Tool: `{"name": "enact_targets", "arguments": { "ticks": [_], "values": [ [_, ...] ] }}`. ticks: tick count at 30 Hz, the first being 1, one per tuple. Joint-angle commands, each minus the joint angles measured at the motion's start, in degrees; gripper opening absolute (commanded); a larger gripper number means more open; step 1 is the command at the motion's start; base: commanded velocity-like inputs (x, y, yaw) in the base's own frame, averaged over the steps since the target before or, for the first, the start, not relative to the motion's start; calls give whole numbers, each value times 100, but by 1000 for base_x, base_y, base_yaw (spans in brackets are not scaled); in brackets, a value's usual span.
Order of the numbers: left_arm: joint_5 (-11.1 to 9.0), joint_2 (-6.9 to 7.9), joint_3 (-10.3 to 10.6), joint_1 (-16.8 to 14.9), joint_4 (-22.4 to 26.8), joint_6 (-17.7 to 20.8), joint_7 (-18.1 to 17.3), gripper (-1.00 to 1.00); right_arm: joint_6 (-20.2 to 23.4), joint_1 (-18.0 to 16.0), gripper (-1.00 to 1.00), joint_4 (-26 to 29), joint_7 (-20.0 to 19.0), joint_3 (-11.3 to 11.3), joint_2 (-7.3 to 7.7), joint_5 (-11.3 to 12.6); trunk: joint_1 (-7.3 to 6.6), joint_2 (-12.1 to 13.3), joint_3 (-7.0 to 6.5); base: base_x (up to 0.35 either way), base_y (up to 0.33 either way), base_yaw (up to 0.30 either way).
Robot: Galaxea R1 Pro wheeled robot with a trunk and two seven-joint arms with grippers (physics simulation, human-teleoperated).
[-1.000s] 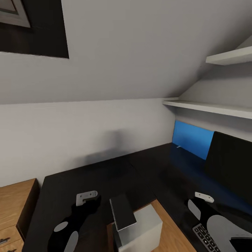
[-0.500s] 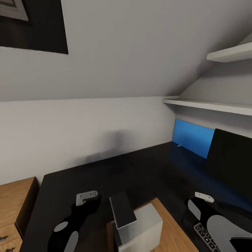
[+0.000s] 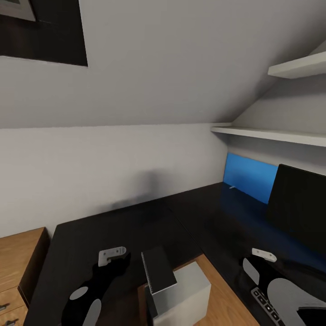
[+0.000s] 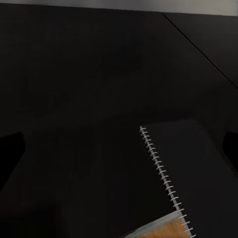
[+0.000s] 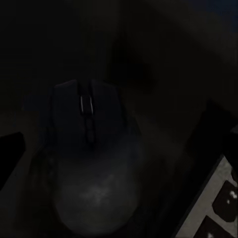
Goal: In the bedroom, organize the workspace by keeping the computer under the desk, ensuring the monitor is on the desk, placing the keyboard on the desk next to the monitor, placing the mouse on the desk next to the keyboard, moving the folder from the swivel chair onto the desk next to the mouse, stacking the notebook on top of the folder with the pen on top of the notebook, and positioning the swivel chair next to the desk.
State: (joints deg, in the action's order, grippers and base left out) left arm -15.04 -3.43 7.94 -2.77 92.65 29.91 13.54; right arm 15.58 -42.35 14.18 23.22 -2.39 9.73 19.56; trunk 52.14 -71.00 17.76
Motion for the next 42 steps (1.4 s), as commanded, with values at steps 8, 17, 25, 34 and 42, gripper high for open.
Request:
{"name": "enact_targets", "arguments": {
  "ticks": [8,17,25,34,42],
  "values": [
    [-61,1,9,-4,7,23,52,100,34,-2,100,56,18,-32,-4,-5,0,-5,7,0,0,0],
    [-61,8,11,-4,2,23,52,100,-118,18,100,710,14,-42,-44,-6,0,-5,7,0,0,0],
    [-61,11,6,-4,-1,23,52,100,165,353,100,1925,51,-195,-216,17,0,-5,7,0,0,0],
    [-61,18,6,-4,-1,24,52,100,759,445,100,2630,176,-208,-494,99,0,-5,7,0,0,38],
    [-53,18,6,-4,-7,30,52,100,805,586,100,2790,655,-218,-926,67,0,-5,7,0,0,240]
  ]
}}
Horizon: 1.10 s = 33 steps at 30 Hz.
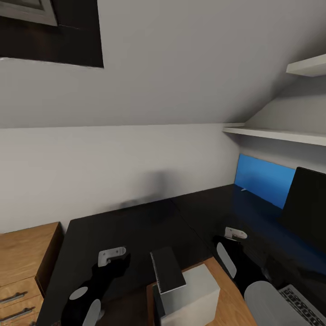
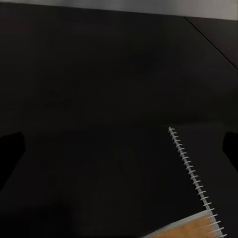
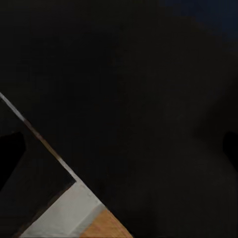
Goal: In the bedroom, organize the workspace by keeping the computer under the desk, ensuring the monitor is on the desk, placing the keyboard on the desk next to the monitor, placing the mouse on the desk next to the keyboard, moving the folder from the swivel chair onto the desk next to the mouse, stacking the notebook on top of the folder with the pen on top of the notebook, and positioning the swivel chair next to the desk.
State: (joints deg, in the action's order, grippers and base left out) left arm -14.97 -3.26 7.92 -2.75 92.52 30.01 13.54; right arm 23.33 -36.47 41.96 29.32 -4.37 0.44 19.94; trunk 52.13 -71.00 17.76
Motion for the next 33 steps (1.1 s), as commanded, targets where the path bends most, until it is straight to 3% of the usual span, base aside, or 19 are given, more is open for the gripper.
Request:
{"name": "enact_targets", "arguments": {
  "ticks": [1,4,6,11,22,28,33],
  "values": [
    [-56,0,9,-6,-2,21,53,100,36,119,100,167,270,-42,-166,7,0,-5,7,0,0,274],
    [-52,0,8,-6,-10,22,53,100,38,262,100,349,382,-184,-259,-2,0,-5,7,0,0,276],
    [-50,0,8,-6,-15,22,53,100,38,399,100,554,447,-532,-304,-5,0,-5,7,0,0,278],
    [-50,0,8,-6,-21,22,53,100,30,474,100,648,580,-801,-329,4,0,-5,7,0,0,279],
    [-59,8,-18,-6,-63,22,53,100,14,505,100,673,737,-1064,-346,9,0,-5,7,0,0,279],
    [-59,6,-154,-6,-77,22,53,100,6,521,100,682,832,-1269,-364,13,0,-5,7,0,0,279],
    [-59,15,-246,-6,-118,22,53,100,5,563,100,776,1022,-1316,-395,15,0,-5,7,0,0,279]
  ]
}}
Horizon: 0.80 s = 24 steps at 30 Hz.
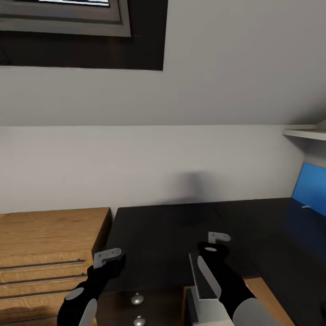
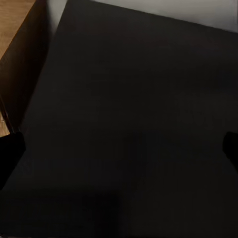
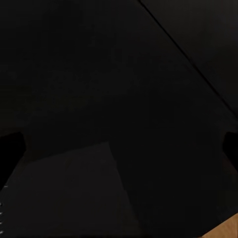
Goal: In the bedroom, organize the workspace by keeping the computer under the desk, ensuring the monitor is on the desk, placing the keyboard on the desk next to the monitor, placing the mouse on the desk next to the keyboard, moving the folder from the swivel chair onto the desk next to the mouse, stacking the notebook on top of the folder with the pen on top of the notebook, and positioning the swivel chair next to the desk.
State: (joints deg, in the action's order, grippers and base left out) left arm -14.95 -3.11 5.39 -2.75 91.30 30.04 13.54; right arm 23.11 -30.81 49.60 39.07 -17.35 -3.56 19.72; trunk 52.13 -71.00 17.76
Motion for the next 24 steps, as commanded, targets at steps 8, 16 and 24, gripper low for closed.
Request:
{"name": "enact_targets", "arguments": {
  "ticks": [8,16,24],
  "values": [
    [-67,254,-404,200,-262,-6,33,100,32,369,100,619,331,-418,-94,35,0,-5,7,0,0,279],
    [-69,521,-854,550,-375,-67,0,100,22,495,100,846,582,-887,-124,42,0,-5,7,0,0,279],
    [-64,574,-1220,655,-636,-435,-11,100,10,521,100,890,763,-1160,-152,49,0,-5,7,0,0,279]
  ]
}}
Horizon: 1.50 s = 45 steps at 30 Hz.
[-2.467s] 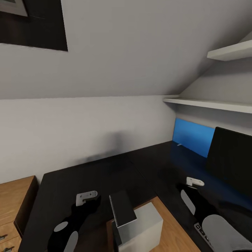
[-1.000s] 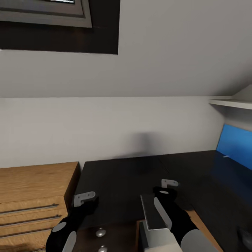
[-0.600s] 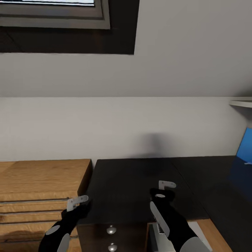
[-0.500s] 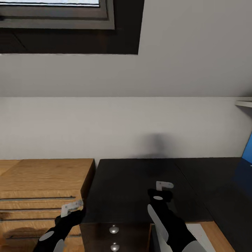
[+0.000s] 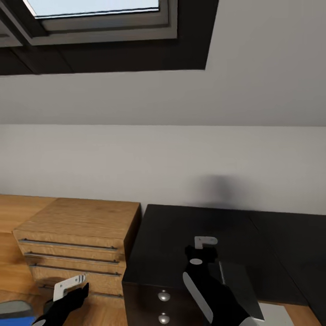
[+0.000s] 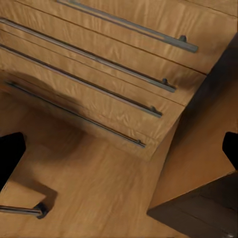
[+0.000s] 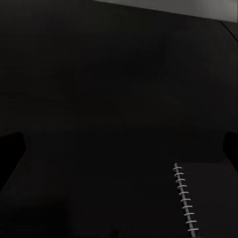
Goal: In the bedroom, organize the workspace by keeping the computer under the desk, ensuring the monitor is on the desk, placing the keyboard on the desk next to the monitor, placing the mouse on the desk next to the keyboard, moving the folder from the swivel chair onto the desk next to the mouse, stacking the notebook on top of the folder with the pen on top of the notebook, and positioning the swivel chair next to the desk.
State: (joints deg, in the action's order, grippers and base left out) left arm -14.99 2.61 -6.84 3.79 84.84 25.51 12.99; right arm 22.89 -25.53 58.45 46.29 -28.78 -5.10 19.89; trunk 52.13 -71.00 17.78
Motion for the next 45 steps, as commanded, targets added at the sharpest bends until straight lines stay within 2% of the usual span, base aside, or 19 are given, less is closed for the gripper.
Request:
{"name": "enact_targets", "arguments": {
  "ticks": [1,3,14,21,29,40,45],
  "values": [
    [-60,4,-4,4,3,-24,44,100,32,-6,100,6,44,-22,2,32,1,-4,6,0,0,279],
    [-58,9,-26,53,-63,-159,50,100,32,-5,100,8,53,-34,1,28,1,-4,6,0,0,279],
    [-53,11,-36,117,-223,-306,48,100,31,-5,100,-8,56,-52,-11,43,1,-4,6,0,0,279],
    [-50,11,-36,129,-260,-343,60,100,9,-4,100,-74,53,-198,-126,45,1,-4,6,0,0,279],
    [-48,-3,-34,131,-380,-368,51,100,-97,-4,100,-164,32,-269,-169,48,1,-4,6,0,0,279],
    [-38,-23,-18,131,-678,-976,47,100,-167,-4,100,-331,6,-287,-264,50,1,-4,6,0,0,279],
    [-35,-30,-8,131,-804,-1124,46,100,-228,-4,100,-380,8,-290,-310,50,1,-4,6,0,0,225]
  ]
}}
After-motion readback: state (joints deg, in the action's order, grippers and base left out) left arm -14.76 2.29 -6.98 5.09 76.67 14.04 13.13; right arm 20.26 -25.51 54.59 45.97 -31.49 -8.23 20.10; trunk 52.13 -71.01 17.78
